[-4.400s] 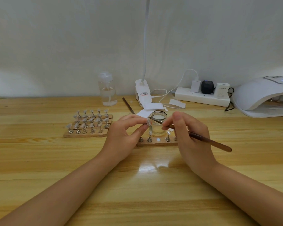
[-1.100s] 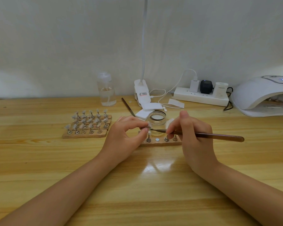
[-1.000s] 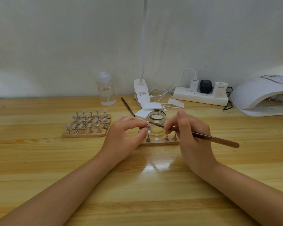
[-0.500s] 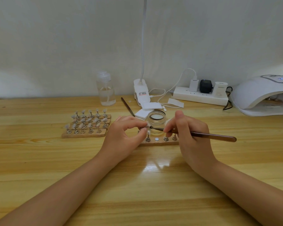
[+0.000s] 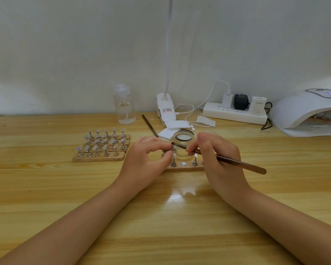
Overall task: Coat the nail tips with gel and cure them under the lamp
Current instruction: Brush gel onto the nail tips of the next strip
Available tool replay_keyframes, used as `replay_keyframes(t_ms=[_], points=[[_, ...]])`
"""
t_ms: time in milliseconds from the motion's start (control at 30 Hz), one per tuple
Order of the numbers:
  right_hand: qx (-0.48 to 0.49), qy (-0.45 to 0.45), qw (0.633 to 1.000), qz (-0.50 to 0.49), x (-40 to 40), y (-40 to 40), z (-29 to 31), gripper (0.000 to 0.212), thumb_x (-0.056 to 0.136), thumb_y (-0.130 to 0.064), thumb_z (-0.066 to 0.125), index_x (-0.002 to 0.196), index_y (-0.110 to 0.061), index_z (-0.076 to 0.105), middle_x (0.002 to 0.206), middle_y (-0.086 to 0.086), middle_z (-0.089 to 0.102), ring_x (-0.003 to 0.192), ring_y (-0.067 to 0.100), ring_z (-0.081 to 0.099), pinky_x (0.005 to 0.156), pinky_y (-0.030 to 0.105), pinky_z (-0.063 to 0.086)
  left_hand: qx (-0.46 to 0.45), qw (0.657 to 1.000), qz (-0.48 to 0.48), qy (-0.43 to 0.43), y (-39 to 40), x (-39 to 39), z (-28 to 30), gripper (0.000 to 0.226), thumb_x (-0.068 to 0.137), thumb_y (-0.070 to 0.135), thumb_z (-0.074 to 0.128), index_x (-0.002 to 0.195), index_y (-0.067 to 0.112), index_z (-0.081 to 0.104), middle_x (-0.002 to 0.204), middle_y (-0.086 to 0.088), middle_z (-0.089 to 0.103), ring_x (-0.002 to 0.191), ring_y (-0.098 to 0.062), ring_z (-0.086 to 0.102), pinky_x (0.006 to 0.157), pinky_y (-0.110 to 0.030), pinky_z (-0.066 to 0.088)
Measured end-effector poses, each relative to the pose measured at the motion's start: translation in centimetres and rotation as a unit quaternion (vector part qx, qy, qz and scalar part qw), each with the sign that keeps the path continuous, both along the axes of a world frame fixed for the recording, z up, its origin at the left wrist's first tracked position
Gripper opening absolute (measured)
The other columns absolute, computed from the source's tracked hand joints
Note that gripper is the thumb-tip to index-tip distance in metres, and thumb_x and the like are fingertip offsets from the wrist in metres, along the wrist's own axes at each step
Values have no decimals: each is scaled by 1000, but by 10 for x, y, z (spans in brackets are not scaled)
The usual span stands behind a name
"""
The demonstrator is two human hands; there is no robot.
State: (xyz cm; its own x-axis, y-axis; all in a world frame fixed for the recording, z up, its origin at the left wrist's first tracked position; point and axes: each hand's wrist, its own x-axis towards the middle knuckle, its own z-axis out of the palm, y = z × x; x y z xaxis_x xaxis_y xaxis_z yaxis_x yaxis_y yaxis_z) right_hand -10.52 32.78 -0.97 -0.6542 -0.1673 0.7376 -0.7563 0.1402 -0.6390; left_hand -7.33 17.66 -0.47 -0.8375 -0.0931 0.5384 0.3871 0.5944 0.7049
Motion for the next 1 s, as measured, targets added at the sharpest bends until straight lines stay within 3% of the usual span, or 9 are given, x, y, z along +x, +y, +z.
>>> replay_keyframes(t_ms=[233, 400, 733, 1000], points=[[-18, -11, 1000, 4, 0, 2, 0, 38, 90, -35, 36, 63, -24, 60, 61, -8, 60, 64, 5, 59, 63, 14, 41, 6, 1000, 3, 2, 0, 0, 0, 20, 76, 4, 68, 82, 23, 69, 77, 15, 63, 86, -2, 57, 92, -30, 41], [-61, -56, 996, 18, 1, 3, 1, 45, 87, -41, 36, 57, -18, 61, 55, -1, 59, 54, 11, 57, 57, 27, 46, 10, 1000, 4, 3, -1, 0, -1, 24, 76, 4, 68, 80, 28, 68, 76, 16, 63, 88, -7, 58, 91, -30, 42], [-43, -45, 998, 28, 3, 0, 1, 40, 90, -34, 37, 66, -14, 63, 63, -7, 61, 60, -4, 56, 59, 5, 37, 9, 1000, -9, 14, -1, -2, -2, 17, 76, 4, 69, 83, 19, 71, 78, 16, 63, 85, -3, 58, 93, -40, 41], [-78, -108, 990, 40, 3, 2, 2, 42, 89, -31, 40, 59, -15, 64, 53, -3, 61, 55, 5, 58, 54, 14, 44, 13, 1000, -11, 17, -2, -3, -3, 24, 77, 5, 69, 86, 27, 67, 81, 19, 62, 88, -2, 58, 93, -38, 42]])
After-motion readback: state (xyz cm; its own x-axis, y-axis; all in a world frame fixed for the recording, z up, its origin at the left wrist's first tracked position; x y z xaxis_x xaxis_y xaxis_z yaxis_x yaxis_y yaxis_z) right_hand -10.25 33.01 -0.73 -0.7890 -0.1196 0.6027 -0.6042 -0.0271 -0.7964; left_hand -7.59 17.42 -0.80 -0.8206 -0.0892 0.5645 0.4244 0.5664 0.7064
